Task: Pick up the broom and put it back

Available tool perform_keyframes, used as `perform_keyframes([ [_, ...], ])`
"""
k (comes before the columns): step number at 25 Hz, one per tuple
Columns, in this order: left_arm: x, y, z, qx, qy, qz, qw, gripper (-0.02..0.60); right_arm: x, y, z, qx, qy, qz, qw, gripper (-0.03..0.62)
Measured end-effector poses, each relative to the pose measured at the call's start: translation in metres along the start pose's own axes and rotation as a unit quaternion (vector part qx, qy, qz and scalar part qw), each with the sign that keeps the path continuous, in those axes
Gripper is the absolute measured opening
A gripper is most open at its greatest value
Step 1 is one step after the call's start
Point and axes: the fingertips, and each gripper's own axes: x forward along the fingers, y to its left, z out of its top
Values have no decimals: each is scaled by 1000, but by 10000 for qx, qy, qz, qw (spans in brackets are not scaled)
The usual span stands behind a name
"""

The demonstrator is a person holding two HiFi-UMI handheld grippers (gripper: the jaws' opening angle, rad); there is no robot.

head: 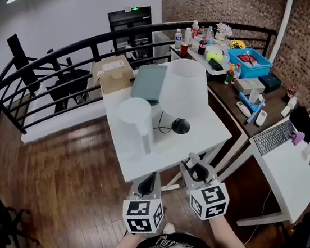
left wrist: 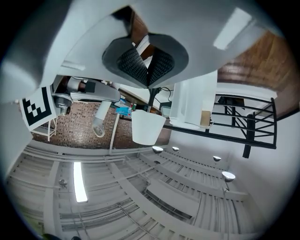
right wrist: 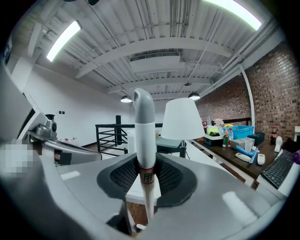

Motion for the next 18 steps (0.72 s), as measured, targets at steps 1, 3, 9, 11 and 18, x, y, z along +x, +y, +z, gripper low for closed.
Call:
perform_keyframes([
  [1, -1, 0, 3, 11, -50, 19, 10000, 6, -1, 2, 3, -37, -21, 6, 10000, 98],
  [3, -4, -1, 9, 40, -128, 48, 9999, 6, -3, 3, 6, -85, -30, -8, 10000, 98],
  [9, -9, -5, 16, 105, -246, 66, 9996, 6, -14, -1, 6, -100, -13, -142, 9998, 98],
  [11, -9, -8, 15, 113, -244, 39, 9996, 5, -19, -2, 5, -90, -13, -175, 9998, 98],
  [18, -6, -18, 8, 117, -150, -61, 9998, 5, -36, -5, 1, -49, 12, -242, 9997, 98],
])
